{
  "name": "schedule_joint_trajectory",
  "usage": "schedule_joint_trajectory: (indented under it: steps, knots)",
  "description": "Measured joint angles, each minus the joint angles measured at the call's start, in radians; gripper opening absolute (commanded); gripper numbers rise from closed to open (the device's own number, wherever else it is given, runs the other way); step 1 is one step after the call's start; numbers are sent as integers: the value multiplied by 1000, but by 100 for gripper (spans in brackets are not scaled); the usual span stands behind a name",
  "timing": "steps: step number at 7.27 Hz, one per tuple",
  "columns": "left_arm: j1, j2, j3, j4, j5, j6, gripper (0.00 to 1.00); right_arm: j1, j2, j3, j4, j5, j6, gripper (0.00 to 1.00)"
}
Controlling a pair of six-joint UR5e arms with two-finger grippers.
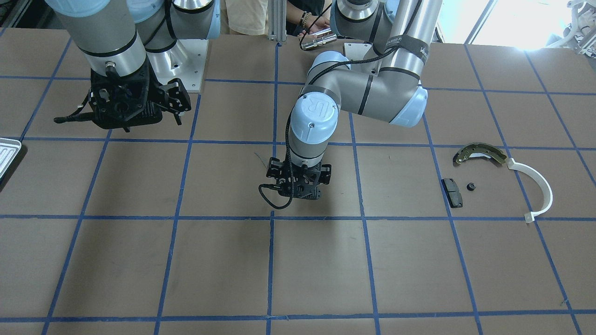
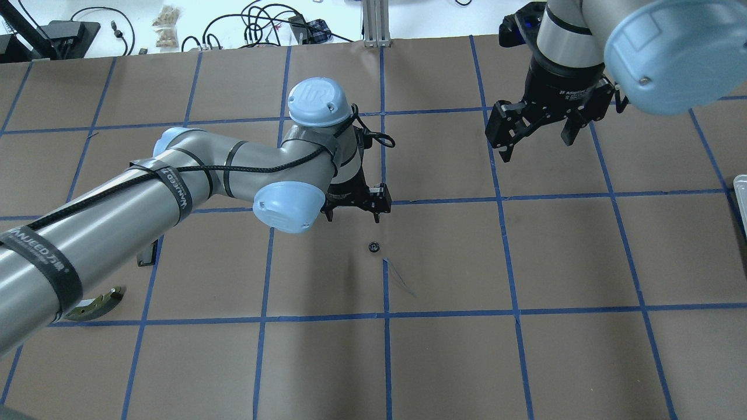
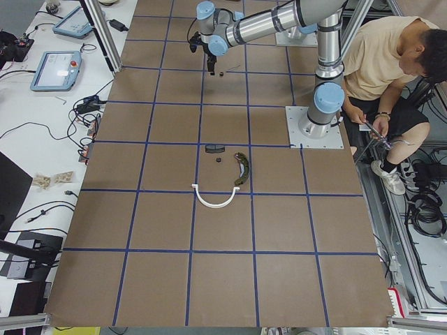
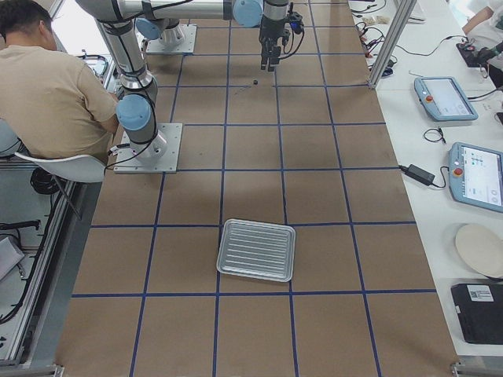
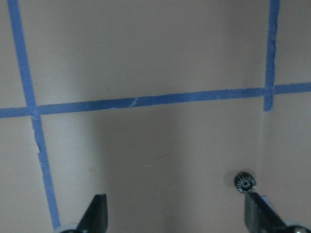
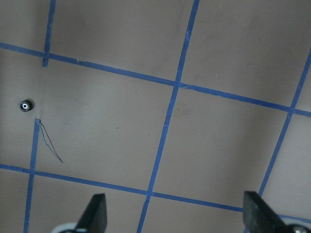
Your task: Place bearing gear from tray to pile
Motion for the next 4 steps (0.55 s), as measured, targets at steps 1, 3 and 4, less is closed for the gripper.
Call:
schedule_joint_trajectory:
  steps: [1, 3, 4]
  knots:
    - [-17, -23, -11, 31, -30, -6, 100, 0, -4, 5, -1, 1, 0, 100]
    - [-40, -60, -30, 91, -49, -24, 83, 1, -4, 6, -7, 4, -3, 100]
    - [-47, -70, -43, 107, -49, -30, 72, 2, 1, 6, -18, 4, -8, 100]
